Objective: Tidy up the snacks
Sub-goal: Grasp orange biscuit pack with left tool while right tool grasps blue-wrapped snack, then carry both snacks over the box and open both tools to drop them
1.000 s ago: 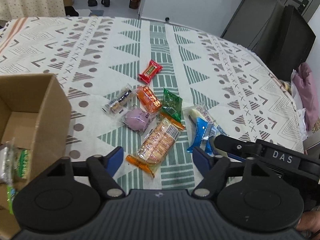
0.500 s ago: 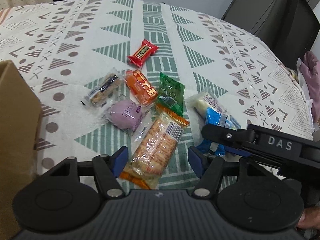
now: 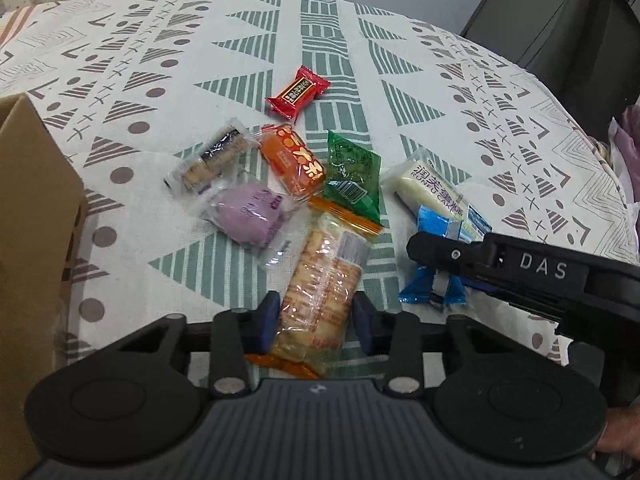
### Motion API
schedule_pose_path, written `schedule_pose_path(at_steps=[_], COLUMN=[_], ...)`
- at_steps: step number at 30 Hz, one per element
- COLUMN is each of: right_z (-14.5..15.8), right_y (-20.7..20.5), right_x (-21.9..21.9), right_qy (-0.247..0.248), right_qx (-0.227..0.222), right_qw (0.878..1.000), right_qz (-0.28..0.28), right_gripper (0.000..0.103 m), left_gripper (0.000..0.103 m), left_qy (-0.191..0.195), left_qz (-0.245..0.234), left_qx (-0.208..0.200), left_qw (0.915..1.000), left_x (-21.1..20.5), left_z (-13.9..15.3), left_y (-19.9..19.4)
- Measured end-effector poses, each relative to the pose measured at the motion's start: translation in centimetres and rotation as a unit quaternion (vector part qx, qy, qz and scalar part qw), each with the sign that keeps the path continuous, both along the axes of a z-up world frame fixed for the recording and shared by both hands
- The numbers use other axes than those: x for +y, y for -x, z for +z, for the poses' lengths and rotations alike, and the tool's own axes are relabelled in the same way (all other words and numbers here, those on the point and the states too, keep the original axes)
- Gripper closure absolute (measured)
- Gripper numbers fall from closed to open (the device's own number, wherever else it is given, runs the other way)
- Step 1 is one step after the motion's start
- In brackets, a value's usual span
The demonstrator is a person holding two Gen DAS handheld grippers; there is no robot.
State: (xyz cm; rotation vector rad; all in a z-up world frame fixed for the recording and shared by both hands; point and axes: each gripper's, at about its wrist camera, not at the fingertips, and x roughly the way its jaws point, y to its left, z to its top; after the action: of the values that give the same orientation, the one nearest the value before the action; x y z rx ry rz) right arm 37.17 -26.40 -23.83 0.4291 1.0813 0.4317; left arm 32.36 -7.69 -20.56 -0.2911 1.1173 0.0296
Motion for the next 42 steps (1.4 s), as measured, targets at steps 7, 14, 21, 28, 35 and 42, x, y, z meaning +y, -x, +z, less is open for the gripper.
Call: schedule_pose_path(at_steps=[7, 14, 21, 28, 35, 42], right_z=[0.9, 2.4, 4.4, 6.5, 8.8, 10.4], right_y=[0.7, 1.6, 3.0, 5.1, 6.9, 8.5], right_x=[0.0, -0.4, -0.3, 0.5, 0.9, 1.9], right_qy=[-0.006, -0.025, -0.043, -0.045, -0.045, -0.045], right_qx=[-0.002, -0.015, -0.036, -0.066, -0.087, -0.098], right_qw=[1.0, 0.999, 0.998, 0.997, 0.995, 0.994], right_qz=[0.012, 0.012, 0.008, 0.008, 0.004, -0.015], right_gripper=[0.073, 0.073, 0.073, 0.073, 0.073, 0.073], left_gripper=[0.071, 0.071, 0.071, 0.071, 0.071, 0.071], left_qy=[0.001, -0.004, -0.013, -0.019, -0.017, -0.012], left_qz=[0.013, 0.031, 0.04, 0.054, 0.064, 0.068], left_qx=[-0.01, -0.037, -0.06, -0.073, -0.083, -0.101], left_qw=[0.9999, 0.9988, 0.9973, 0.9957, 0.9943, 0.9926], left_x=[-0.1, 0.2, 0.7, 2.2, 4.0, 6.0], left_z=[1.0, 3.7, 6.9, 9.2, 11.1, 13.3], left_y=[1.4, 3.0, 4.5, 6.0, 7.8, 9.1])
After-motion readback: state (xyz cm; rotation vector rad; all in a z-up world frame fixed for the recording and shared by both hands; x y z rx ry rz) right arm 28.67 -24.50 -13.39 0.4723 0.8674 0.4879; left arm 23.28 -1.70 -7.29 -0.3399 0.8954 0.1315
